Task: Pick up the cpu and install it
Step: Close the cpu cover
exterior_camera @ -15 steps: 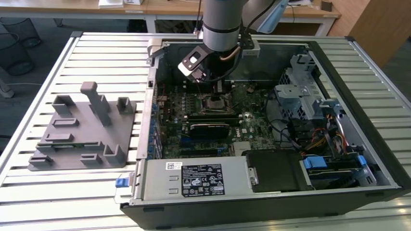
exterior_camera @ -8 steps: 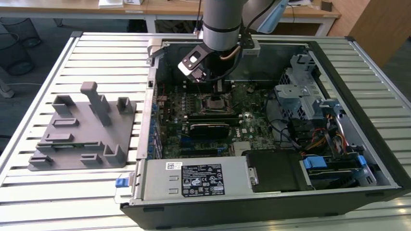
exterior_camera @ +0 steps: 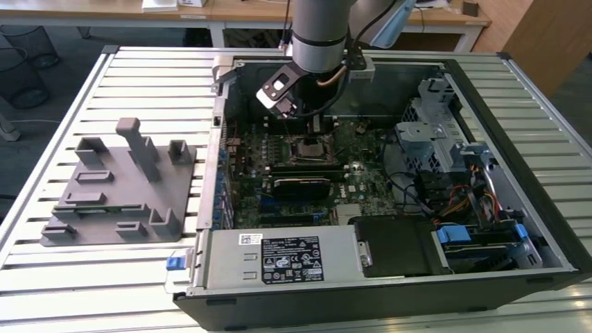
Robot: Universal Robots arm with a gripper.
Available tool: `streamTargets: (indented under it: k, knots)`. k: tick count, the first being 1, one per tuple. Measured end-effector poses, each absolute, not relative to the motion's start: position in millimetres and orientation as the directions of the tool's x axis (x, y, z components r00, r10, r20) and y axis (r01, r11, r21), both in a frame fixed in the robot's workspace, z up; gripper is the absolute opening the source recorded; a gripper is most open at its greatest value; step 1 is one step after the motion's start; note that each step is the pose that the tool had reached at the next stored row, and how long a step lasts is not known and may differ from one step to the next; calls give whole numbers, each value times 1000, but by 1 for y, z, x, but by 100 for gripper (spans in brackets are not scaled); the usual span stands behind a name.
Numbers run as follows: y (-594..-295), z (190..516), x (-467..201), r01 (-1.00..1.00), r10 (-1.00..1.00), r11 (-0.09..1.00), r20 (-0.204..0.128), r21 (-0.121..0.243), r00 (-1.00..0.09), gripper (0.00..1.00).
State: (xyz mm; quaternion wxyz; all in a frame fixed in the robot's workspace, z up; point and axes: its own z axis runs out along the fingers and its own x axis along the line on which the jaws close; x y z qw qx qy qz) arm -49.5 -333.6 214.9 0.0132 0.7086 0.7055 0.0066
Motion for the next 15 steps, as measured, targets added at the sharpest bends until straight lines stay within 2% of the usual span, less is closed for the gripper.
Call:
streamTargets:
  k: [8, 15]
  knots:
    - [-334, 218, -50, 1000, 1000, -5, -8, 29, 5, 11]
    - [-334, 238, -50, 1000, 1000, -5, -8, 29, 5, 11]
